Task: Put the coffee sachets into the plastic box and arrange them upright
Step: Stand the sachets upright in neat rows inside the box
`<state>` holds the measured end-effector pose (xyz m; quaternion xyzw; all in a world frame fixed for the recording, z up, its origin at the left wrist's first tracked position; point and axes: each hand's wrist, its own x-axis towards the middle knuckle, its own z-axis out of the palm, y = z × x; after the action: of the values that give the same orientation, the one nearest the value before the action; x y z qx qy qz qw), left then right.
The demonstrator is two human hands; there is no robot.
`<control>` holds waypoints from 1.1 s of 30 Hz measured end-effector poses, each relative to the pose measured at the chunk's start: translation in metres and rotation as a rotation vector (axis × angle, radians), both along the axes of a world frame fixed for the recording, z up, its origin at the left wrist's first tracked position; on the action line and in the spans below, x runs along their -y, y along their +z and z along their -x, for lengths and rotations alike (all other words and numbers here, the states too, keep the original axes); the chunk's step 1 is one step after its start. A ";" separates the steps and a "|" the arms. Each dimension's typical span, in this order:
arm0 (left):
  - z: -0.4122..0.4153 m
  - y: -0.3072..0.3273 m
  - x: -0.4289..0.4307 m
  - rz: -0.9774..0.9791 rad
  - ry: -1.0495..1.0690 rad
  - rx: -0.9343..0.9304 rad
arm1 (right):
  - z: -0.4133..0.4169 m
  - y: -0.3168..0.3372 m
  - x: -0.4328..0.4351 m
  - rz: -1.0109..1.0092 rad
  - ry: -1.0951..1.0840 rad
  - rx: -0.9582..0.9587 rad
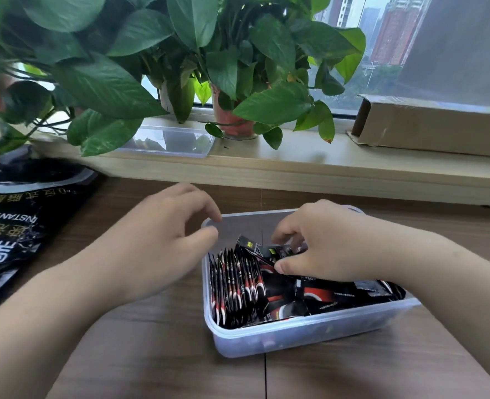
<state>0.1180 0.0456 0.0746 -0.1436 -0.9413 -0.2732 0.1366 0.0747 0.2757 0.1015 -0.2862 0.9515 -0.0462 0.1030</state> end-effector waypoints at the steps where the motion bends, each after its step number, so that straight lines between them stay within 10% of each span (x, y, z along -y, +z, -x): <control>1: 0.000 -0.004 -0.002 0.031 0.020 0.038 | -0.002 -0.002 0.002 -0.044 0.016 -0.007; 10: -0.002 -0.005 -0.007 0.073 0.091 0.168 | 0.002 -0.026 0.019 -0.140 0.132 -0.257; 25: 0.002 0.011 -0.013 -0.026 0.083 -0.017 | -0.025 0.007 -0.005 1.188 -0.433 -0.008; 33: -0.012 0.007 -0.043 -0.204 -0.093 0.109 | -0.044 -0.016 0.009 1.164 -0.440 0.159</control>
<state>0.1301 0.0888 0.0813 -0.1573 -0.9070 -0.3810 0.0863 0.1189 0.2663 0.0850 -0.0886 0.7965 -0.5980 -0.0113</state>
